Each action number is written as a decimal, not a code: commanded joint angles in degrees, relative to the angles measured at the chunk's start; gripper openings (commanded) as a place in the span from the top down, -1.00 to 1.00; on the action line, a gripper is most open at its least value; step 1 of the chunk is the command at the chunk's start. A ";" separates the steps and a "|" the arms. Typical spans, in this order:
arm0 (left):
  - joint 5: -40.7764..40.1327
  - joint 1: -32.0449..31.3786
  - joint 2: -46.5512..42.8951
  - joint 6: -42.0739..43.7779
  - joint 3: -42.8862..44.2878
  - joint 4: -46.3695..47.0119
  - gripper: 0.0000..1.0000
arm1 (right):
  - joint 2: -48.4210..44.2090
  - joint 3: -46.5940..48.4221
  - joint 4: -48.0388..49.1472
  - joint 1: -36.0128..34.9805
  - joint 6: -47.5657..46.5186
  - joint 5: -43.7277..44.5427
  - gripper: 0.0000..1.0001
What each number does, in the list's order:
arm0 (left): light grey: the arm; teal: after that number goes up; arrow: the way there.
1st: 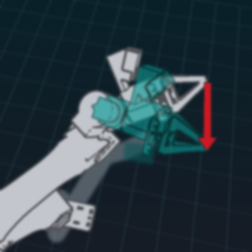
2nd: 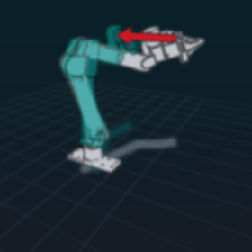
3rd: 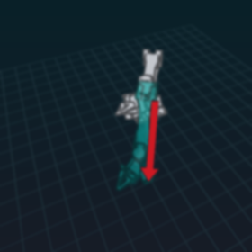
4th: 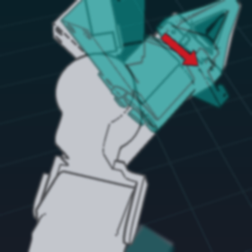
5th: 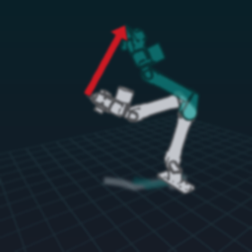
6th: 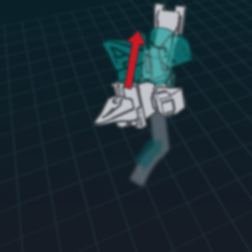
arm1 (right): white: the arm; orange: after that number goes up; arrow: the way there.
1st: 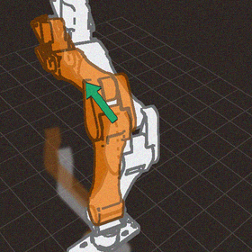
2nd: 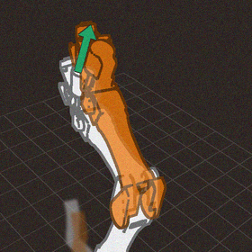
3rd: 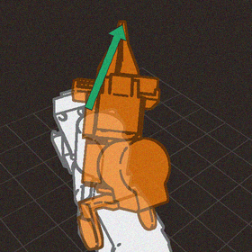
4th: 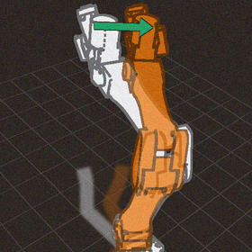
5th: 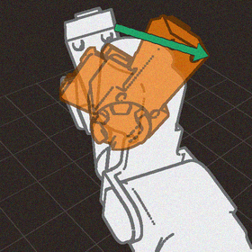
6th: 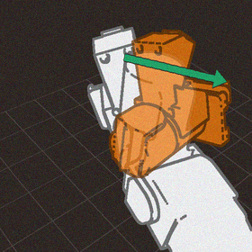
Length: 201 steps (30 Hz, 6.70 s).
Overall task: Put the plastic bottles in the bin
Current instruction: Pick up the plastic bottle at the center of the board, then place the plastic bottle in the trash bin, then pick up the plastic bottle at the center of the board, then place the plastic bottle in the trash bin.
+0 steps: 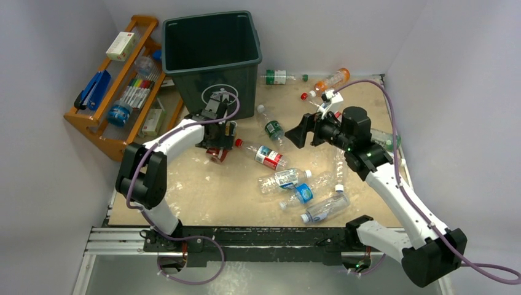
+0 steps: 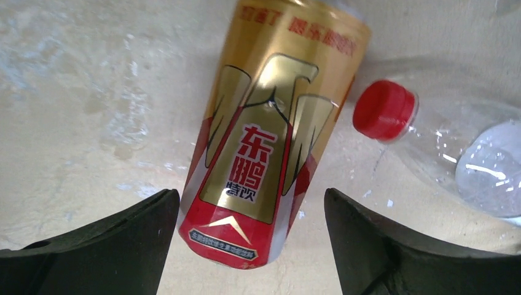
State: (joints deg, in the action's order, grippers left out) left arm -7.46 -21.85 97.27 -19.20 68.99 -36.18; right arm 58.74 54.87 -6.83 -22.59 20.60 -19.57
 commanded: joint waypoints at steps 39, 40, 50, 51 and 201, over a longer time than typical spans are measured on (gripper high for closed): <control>8.79 -7.07 -20.38 -9.27 12.03 -8.55 0.08 | -0.12 -4.99 4.38 -0.12 0.71 -1.52 -1.00; 9.98 -7.07 -20.86 -9.30 12.89 -8.63 0.08 | -0.21 -5.03 4.23 -0.17 0.74 -1.40 -1.00; 22.59 -7.07 -23.87 -11.43 20.42 -5.79 0.07 | -0.14 -5.43 4.42 -0.17 1.27 -1.67 -1.00; 22.68 -7.07 -23.70 -11.55 21.54 -5.47 0.07 | -0.02 -5.41 4.41 -0.17 1.29 -1.77 -1.00; 17.01 0.31 -35.92 -20.07 -11.31 10.27 -0.72 | 36.44 58.56 -18.54 -14.98 -14.16 20.90 0.11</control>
State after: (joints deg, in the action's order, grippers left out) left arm 12.14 -18.55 62.83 -37.39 60.25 -30.61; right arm 93.03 107.57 -26.68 -37.50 8.71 -0.60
